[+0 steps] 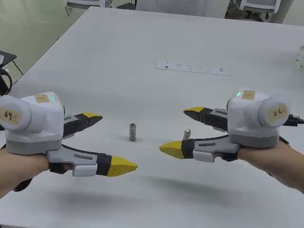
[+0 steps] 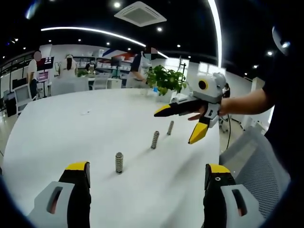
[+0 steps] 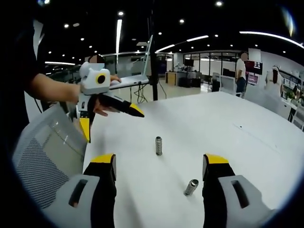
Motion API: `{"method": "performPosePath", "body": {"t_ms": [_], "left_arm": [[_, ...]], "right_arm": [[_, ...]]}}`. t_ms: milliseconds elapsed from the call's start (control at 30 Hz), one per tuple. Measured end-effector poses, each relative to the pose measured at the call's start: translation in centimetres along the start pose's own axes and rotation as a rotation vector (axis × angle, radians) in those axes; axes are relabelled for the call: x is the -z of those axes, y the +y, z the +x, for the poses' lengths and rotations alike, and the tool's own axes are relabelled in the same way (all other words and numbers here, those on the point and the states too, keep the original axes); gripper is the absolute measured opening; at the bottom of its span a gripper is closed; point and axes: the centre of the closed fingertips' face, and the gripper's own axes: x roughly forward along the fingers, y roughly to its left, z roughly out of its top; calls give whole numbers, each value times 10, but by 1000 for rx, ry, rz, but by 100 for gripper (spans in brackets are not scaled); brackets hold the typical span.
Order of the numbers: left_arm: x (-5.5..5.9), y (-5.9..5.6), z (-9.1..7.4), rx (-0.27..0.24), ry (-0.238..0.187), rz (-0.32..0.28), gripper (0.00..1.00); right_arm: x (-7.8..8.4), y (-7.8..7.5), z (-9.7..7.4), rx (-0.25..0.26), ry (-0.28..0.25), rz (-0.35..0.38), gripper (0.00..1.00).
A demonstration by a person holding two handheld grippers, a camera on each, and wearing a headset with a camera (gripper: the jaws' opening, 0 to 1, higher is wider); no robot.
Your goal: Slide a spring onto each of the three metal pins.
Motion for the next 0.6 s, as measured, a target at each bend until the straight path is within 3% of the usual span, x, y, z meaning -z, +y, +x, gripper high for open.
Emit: {"method": "performPosePath", "body": {"t_ms": [133,500,600], "left_arm": [[0,1,0,-4,2,1,98],[-8,-1,2,-2,-20,1,98],[-9,-2,2,1,-21,2,98]], "right_arm": [[2,-2,-13,22,-32,22,84],[16,-25,-58,123,-85,98,96],[20,-25,-68,138,-99,107,99]]}}
